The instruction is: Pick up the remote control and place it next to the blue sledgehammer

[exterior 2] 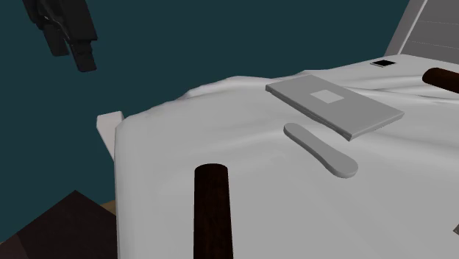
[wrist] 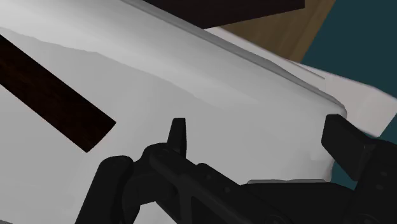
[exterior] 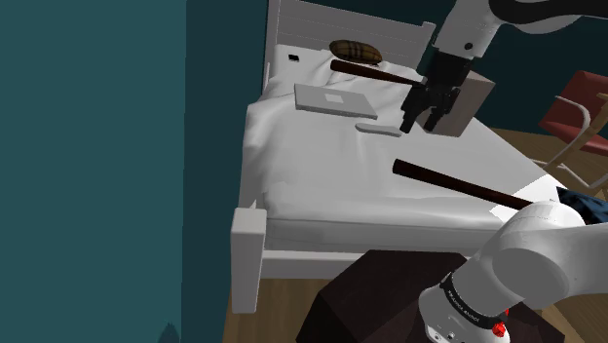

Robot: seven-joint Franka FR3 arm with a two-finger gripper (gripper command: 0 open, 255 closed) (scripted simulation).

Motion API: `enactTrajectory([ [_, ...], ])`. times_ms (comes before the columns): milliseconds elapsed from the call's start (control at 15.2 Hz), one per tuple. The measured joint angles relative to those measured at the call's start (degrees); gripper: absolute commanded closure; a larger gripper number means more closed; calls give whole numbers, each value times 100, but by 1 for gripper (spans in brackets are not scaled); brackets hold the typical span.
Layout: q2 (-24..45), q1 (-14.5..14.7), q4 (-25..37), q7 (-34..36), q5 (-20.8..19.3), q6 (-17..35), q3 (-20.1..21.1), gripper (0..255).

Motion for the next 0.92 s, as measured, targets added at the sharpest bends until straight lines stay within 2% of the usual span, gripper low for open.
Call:
enactTrajectory([
  [264, 36, -5, -123, -478, -215, 152, -247, 0],
  [924, 885, -36, -185, -2935, -1195, 1136, -1600, 0],
])
